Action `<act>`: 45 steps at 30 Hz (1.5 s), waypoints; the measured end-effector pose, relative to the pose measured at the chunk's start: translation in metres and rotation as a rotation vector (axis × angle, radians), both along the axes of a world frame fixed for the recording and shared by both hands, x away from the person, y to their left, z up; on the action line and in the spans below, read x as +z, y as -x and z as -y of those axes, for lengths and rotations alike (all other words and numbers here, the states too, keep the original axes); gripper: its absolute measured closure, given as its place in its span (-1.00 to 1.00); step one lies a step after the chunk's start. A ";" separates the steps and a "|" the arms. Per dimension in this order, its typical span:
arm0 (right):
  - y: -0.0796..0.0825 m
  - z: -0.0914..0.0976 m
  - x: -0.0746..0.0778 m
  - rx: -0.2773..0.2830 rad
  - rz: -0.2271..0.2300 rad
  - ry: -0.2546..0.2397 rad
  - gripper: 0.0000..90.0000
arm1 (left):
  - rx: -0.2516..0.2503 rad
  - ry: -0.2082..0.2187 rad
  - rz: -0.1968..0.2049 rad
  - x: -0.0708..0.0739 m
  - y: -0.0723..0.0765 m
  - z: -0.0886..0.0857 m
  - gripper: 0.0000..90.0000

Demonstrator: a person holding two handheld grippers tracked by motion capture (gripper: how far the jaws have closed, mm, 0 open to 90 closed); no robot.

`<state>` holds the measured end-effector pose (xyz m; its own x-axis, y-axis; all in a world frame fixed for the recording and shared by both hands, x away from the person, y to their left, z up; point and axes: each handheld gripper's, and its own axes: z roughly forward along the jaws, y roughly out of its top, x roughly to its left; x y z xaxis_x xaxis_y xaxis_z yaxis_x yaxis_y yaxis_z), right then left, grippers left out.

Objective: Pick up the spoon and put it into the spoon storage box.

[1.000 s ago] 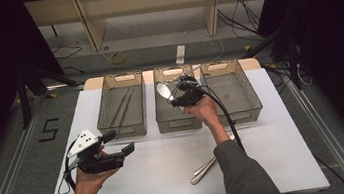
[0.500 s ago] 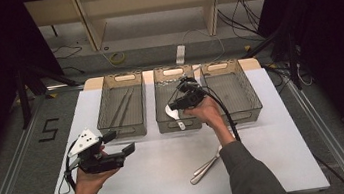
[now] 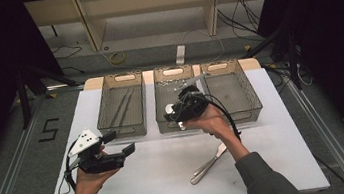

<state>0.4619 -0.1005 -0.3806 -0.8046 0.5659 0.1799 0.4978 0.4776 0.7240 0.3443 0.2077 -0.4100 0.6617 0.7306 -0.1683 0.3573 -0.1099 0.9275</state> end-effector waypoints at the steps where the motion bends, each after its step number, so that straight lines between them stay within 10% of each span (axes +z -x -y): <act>1: 0.003 0.000 0.000 0.007 0.002 0.000 0.04 | 0.000 -0.002 0.001 0.000 0.000 0.000 -0.67; 14: 0.038 0.007 -0.012 0.013 0.023 -0.020 -0.28 | -0.004 0.001 0.001 0.000 0.000 0.000 -0.67; 45: 0.073 0.037 -0.047 0.011 0.002 0.031 0.73 | -0.011 -0.003 -0.001 0.000 0.000 0.001 -0.67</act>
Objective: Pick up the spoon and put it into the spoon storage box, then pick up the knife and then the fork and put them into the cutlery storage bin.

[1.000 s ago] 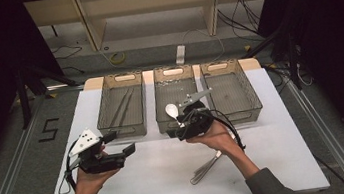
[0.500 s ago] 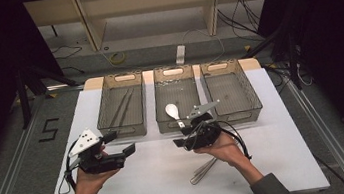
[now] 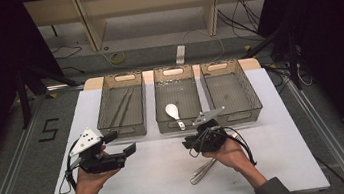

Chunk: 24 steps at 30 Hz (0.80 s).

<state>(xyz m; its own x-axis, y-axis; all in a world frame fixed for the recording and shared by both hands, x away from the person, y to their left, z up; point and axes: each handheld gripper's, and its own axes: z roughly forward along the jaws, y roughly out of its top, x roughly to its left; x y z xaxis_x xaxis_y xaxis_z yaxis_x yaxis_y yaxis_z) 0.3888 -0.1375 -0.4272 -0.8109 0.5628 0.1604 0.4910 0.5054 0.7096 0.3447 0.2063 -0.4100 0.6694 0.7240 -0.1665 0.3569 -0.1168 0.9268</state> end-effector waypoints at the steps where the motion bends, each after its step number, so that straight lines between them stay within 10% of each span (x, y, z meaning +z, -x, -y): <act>1: 0.001 0.000 -0.001 0.004 0.000 0.009 0.76 | 0.001 0.002 0.000 0.000 0.000 0.000 -0.67; 24: 0.016 -0.007 -0.025 0.089 -0.058 0.143 1.00 | 0.006 0.011 0.003 0.001 0.000 -0.001 -0.66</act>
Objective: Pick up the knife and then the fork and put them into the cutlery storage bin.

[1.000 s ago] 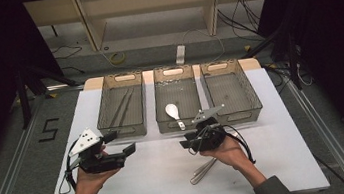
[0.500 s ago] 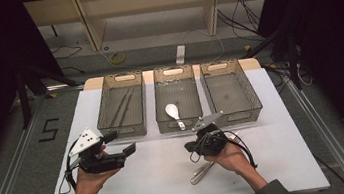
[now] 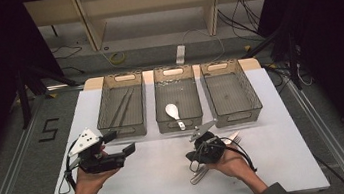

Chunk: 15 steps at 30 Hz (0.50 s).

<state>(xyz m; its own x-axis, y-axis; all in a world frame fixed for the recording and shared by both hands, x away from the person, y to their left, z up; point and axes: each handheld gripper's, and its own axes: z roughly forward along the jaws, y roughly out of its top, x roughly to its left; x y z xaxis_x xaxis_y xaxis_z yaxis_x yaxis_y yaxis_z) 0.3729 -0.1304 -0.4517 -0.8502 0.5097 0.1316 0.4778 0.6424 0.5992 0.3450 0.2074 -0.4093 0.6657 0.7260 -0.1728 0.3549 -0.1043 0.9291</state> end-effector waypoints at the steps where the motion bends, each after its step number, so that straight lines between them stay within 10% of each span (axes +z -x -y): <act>1: 0.001 -0.001 -0.001 0.004 -0.004 0.003 1.00 | -0.001 -0.002 -0.001 0.000 0.000 0.000 -0.66; 15: 0.004 -0.008 -0.014 0.033 -0.041 0.078 1.00 | -0.008 -0.009 0.008 0.000 0.002 -0.001 -0.66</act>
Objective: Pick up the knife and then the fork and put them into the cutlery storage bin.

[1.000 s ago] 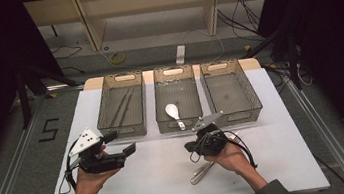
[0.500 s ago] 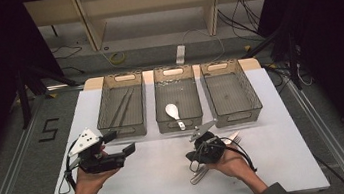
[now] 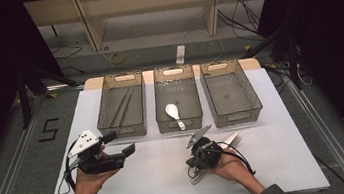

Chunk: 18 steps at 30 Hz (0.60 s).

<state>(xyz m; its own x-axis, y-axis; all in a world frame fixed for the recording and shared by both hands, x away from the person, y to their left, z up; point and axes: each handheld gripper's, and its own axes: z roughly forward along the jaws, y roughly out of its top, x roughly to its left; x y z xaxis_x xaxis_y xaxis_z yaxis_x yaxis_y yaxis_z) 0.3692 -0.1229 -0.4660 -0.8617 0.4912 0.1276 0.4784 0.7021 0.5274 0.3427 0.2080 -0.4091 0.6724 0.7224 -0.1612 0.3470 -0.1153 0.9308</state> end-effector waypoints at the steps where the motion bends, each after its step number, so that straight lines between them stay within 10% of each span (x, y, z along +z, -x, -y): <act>1: 0.000 0.000 0.000 -0.005 -0.010 0.006 1.00 | 0.000 0.001 0.000 0.000 0.000 0.000 -0.66; 18: 0.008 0.004 -0.007 0.011 -0.040 0.030 1.00 | 0.000 -0.010 -0.003 -0.001 0.000 0.000 -0.66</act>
<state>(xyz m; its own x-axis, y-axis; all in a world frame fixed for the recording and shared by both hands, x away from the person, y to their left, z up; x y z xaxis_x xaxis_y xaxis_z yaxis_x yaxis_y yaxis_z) 0.3607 -0.1272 -0.4728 -0.8618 0.4856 0.1469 0.4904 0.7230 0.4866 0.3429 0.2076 -0.4098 0.6720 0.7240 -0.1558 0.3494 -0.1245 0.9287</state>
